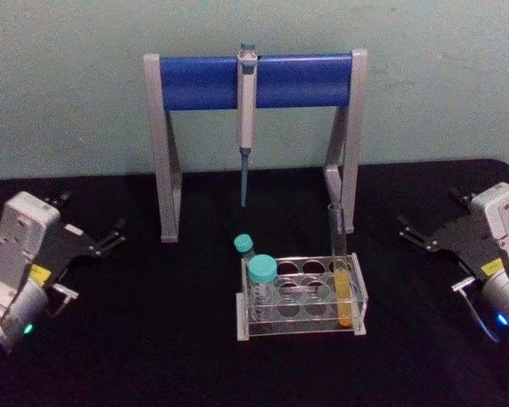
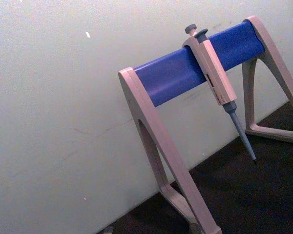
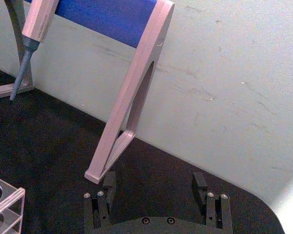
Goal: Pick up the test tube from the test tube rack, shake it, then place it back into the test tube rack.
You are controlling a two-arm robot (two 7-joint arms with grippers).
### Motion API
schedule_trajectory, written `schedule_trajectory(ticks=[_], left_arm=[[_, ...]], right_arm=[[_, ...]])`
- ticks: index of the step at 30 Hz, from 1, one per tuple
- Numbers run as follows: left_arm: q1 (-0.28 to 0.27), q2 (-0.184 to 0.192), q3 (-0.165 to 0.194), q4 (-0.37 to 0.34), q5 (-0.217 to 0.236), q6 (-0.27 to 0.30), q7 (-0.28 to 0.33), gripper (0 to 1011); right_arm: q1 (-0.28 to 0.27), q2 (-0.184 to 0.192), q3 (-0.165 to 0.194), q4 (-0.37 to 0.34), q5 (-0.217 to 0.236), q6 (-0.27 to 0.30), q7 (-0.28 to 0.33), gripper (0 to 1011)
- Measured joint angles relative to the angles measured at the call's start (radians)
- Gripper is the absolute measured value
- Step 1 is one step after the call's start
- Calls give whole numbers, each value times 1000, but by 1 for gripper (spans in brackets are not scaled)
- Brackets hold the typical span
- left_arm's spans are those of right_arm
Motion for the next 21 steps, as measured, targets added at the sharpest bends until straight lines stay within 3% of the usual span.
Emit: schedule_trajectory(ticks=[6, 14, 21], left_arm=[[0, 0, 0, 0, 0, 0, 0, 1001], [0, 0, 0, 0, 0, 0, 0, 1001], [0, 0, 0, 0, 0, 0, 0, 1001]], right_arm=[[0, 0, 0, 0, 0, 0, 0, 1000], [-21, -6, 32, -15, -7, -25, 7, 1000], [-57, 13, 68, -51, 29, -59, 65, 1000]])
